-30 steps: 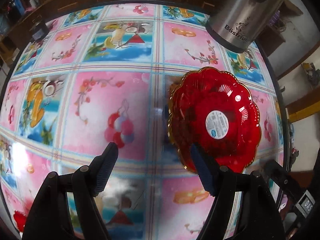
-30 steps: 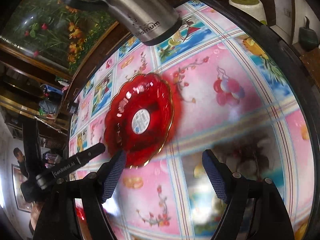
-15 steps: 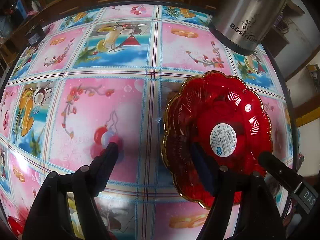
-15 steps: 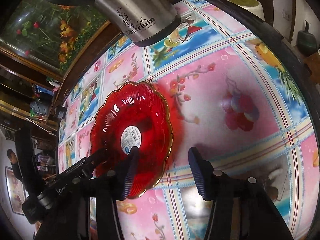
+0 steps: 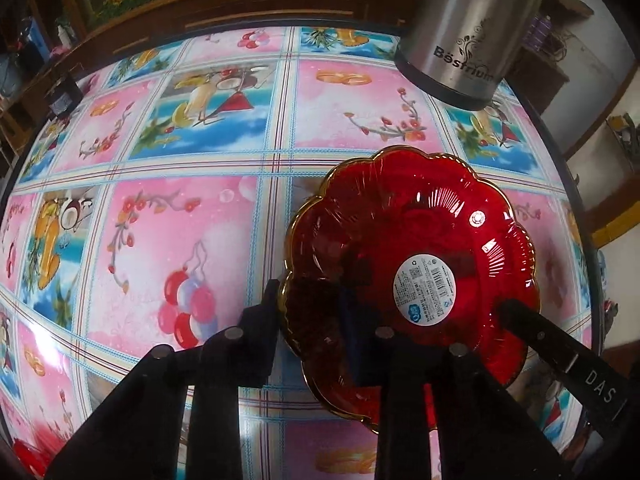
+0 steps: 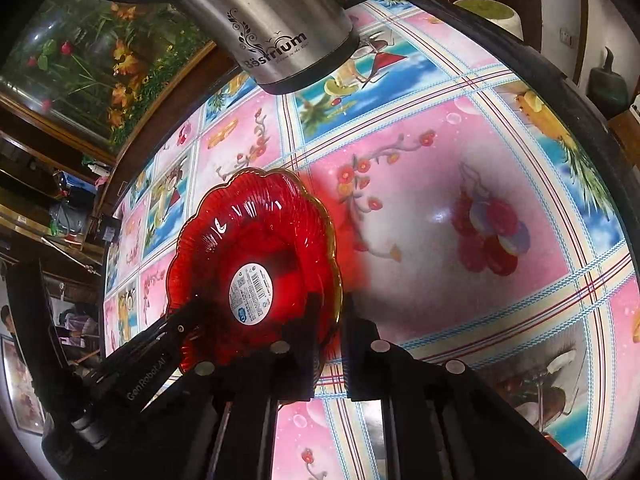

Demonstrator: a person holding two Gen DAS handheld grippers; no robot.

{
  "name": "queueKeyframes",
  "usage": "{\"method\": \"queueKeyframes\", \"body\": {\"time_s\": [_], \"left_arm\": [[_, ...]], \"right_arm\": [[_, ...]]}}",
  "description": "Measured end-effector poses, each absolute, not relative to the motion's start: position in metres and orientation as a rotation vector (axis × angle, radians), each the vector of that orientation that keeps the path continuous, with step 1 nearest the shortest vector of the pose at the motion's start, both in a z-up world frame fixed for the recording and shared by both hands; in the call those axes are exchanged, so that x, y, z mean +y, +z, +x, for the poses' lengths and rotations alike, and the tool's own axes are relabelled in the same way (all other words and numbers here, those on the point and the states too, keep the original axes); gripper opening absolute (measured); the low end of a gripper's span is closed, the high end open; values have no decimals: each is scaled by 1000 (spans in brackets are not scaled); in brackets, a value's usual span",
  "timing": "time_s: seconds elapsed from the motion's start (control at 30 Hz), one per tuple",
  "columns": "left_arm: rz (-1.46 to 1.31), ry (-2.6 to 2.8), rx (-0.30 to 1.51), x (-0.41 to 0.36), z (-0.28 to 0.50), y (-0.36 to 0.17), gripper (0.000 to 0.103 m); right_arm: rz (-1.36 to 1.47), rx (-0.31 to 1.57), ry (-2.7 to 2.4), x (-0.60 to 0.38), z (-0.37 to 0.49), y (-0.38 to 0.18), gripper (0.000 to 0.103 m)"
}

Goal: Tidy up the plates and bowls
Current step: 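Grasp the rim of the red glass dish with both tools, then lift and carry the red glass dish toward the plate stack with both tools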

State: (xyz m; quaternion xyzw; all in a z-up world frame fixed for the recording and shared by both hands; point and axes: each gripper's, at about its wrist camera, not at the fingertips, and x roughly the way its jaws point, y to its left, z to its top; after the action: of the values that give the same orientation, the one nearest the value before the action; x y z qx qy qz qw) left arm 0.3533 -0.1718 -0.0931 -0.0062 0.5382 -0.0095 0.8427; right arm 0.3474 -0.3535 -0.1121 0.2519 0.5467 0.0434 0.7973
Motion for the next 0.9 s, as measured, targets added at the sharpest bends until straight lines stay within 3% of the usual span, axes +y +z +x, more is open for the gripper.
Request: {"method": "queueKeyframes", "body": {"time_s": [0.9], "left_arm": [[-45, -64, 1175, -170, 325, -80, 17]], "right_arm": [[558, 1150, 90, -363, 320, -104, 9]]}}
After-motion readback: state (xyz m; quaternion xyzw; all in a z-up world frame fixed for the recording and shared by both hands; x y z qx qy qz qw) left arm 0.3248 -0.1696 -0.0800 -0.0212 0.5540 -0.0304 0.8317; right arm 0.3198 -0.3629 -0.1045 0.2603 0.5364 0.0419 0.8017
